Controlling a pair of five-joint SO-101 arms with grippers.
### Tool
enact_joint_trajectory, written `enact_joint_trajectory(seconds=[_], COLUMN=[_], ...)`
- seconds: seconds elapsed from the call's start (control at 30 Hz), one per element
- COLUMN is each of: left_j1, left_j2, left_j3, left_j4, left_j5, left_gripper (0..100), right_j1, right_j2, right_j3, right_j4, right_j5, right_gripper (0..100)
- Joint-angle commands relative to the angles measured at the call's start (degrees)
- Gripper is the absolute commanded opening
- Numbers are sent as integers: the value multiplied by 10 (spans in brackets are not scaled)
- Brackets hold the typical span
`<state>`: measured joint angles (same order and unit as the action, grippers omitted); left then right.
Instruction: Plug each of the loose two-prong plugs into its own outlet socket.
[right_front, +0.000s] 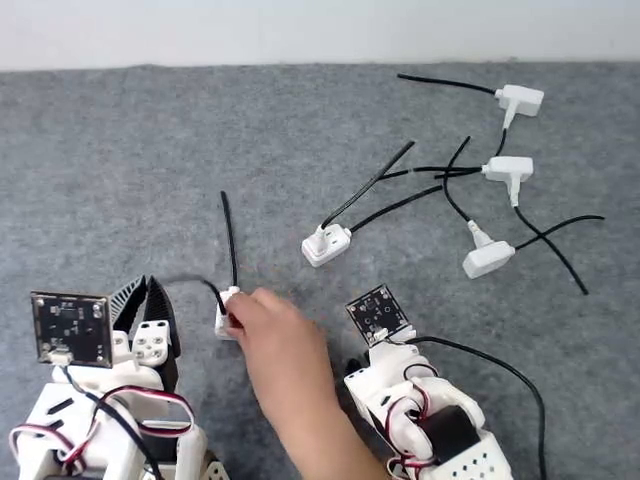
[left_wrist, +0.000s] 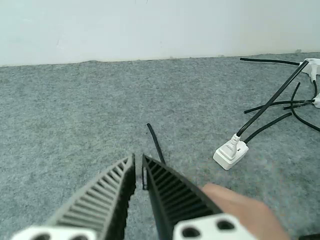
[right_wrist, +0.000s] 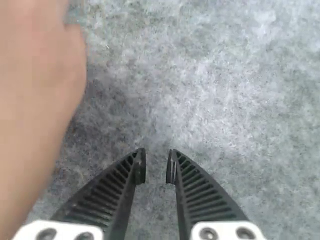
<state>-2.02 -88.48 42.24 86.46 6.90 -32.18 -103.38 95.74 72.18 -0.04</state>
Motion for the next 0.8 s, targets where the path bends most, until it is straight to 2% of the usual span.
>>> enact_joint_trajectory(seconds=[0.0,0.77], left_j1=[5,5], left_j2=[-2,-2], left_j3=[-1,-1], left_j4=[-11,-7], left_j5=[5,3], left_gripper=[12,12], right_j1=[0,-1], right_j2=[-7,-7], right_j3=[7,7], right_j4=[5,5], right_j5=[-8,-8], right_gripper=[90,90])
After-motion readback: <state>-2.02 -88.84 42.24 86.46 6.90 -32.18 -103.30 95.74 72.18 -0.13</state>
